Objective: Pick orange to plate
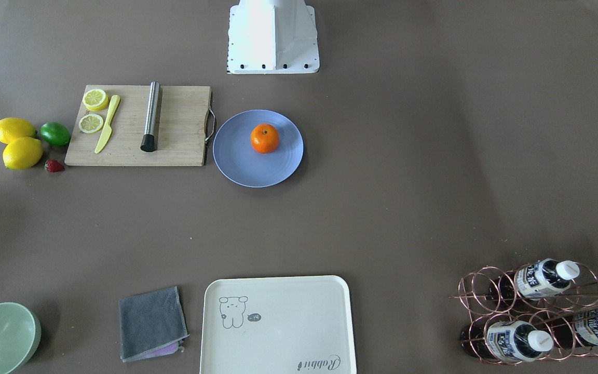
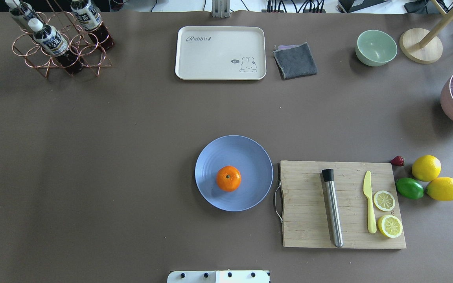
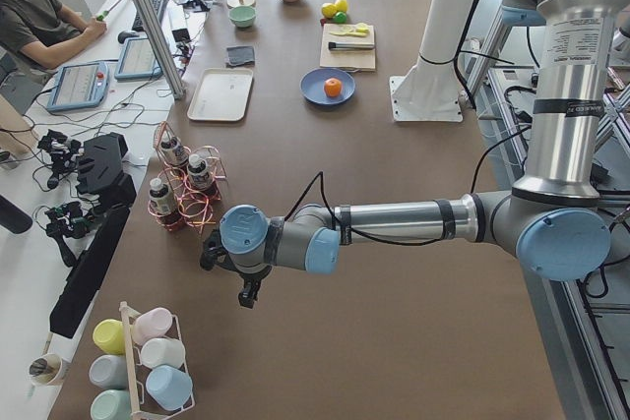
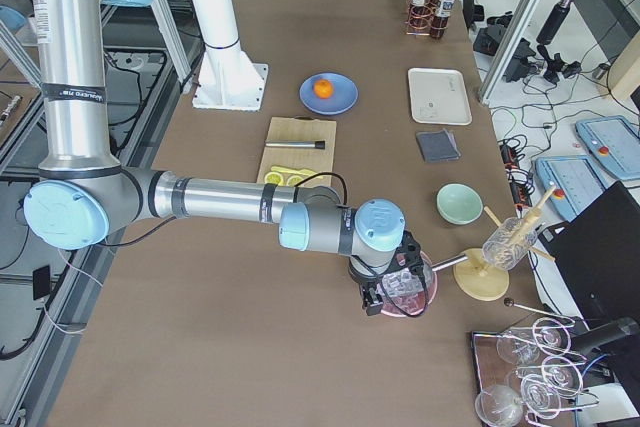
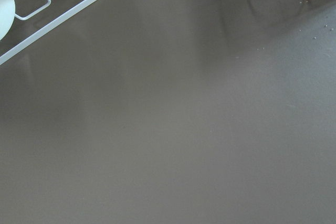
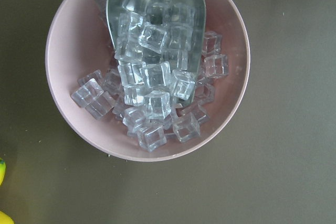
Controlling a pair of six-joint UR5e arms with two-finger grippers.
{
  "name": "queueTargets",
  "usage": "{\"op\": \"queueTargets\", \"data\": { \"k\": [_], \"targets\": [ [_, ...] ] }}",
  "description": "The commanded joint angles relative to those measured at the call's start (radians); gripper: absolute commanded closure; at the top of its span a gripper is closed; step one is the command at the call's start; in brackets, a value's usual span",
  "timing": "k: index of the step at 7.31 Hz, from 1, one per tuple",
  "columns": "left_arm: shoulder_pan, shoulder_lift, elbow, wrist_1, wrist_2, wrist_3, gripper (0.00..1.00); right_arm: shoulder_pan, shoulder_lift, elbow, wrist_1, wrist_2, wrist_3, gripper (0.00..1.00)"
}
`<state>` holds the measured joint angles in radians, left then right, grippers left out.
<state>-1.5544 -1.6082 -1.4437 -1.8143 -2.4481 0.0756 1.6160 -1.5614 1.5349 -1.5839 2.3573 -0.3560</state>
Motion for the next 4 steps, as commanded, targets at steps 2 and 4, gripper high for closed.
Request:
{"op": "queueTargets", "data": {
  "k": [2, 4],
  "targets": [
    [-0.004, 0.004, -0.021, 0.004, -0.008, -0.004, 0.04, -0.018, 0.012, -0.013, 0.001, -0.006, 0.003, 0.00],
    [-0.003, 0.004, -0.024, 0.004, -0.006, -0.004, 0.03, -0.015, 0.000, -0.007, 0.001, 0.000, 0.003, 0.00]
  ]
}}
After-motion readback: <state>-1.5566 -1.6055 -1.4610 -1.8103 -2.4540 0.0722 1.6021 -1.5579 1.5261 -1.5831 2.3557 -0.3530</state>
